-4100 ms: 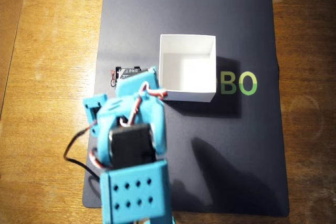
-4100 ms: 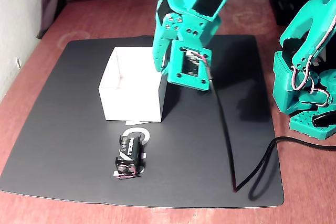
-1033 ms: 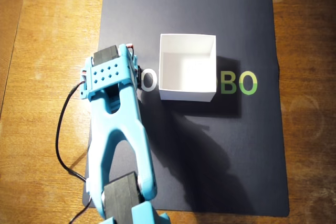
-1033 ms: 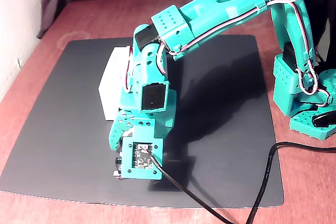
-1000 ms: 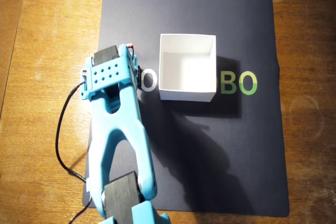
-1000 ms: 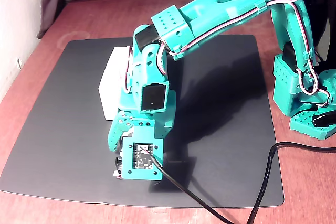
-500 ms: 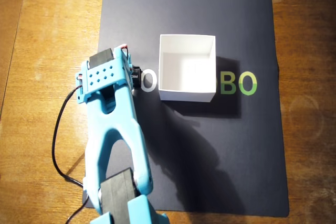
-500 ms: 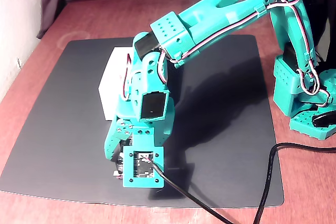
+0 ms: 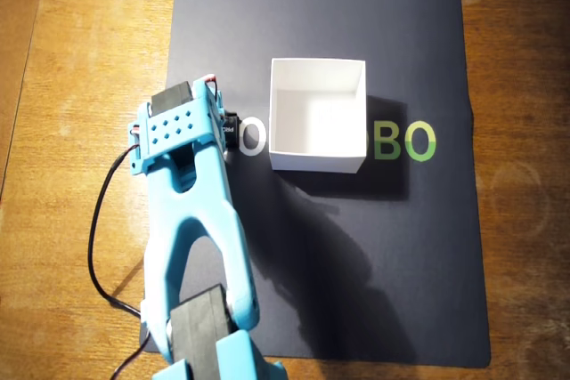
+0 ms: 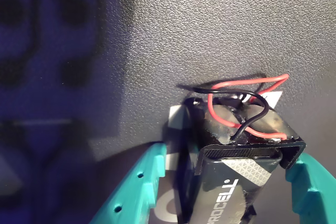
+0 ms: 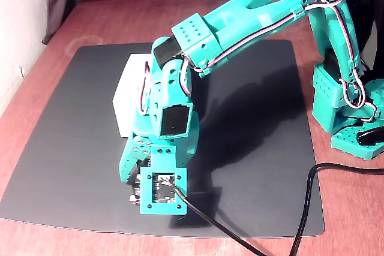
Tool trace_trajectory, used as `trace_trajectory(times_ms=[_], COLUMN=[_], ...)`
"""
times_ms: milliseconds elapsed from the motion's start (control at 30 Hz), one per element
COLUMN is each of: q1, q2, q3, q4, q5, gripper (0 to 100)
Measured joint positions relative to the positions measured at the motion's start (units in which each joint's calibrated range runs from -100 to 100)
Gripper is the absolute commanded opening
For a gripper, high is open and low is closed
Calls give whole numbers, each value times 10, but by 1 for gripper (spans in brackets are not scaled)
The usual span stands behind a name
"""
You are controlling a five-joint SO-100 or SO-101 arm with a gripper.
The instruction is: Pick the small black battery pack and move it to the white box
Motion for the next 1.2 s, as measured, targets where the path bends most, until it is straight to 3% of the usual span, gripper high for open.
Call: trace_trajectory(times_ms=[733,900,1200], q1=[16,17,21], q2=[17,18,19], q3=[-7,-8,-13], q4=[2,2,1], q5=[-4,-4,-3], gripper=[25,11,13])
